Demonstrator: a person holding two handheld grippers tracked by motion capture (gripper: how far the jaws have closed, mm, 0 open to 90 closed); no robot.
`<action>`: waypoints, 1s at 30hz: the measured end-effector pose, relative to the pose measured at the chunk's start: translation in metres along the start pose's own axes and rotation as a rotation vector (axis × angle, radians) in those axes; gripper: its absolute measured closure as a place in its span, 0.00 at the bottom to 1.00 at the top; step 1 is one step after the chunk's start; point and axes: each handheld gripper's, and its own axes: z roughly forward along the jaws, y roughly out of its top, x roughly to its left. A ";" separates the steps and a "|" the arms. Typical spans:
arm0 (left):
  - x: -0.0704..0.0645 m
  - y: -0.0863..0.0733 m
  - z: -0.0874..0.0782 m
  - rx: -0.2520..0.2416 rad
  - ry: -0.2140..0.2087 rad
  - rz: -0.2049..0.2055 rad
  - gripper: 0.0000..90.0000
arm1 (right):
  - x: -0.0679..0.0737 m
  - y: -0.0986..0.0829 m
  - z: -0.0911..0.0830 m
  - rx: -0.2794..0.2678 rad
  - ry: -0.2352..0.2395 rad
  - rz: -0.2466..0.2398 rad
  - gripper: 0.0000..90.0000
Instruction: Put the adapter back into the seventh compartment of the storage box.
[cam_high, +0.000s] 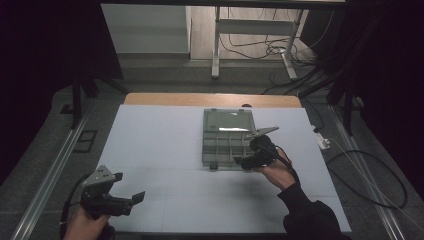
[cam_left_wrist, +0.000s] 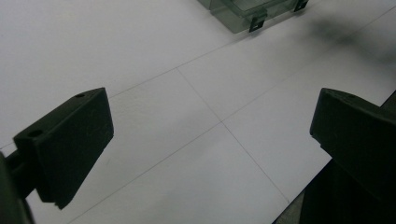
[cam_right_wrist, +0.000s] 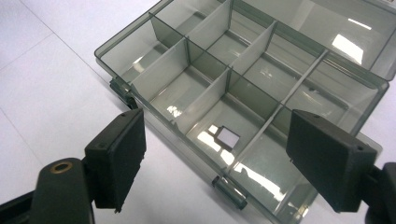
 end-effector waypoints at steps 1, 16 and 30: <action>0.000 0.000 0.000 0.000 0.000 -0.001 0.00 | 0.000 0.000 -0.002 0.002 0.008 -0.002 0.22; 0.000 0.000 0.000 -0.001 -0.001 -0.003 0.00 | -0.001 -0.011 -0.018 -0.021 0.058 0.025 0.06; 0.000 0.000 0.000 -0.001 0.001 -0.005 0.00 | -0.001 -0.026 -0.033 -0.017 0.080 0.035 0.01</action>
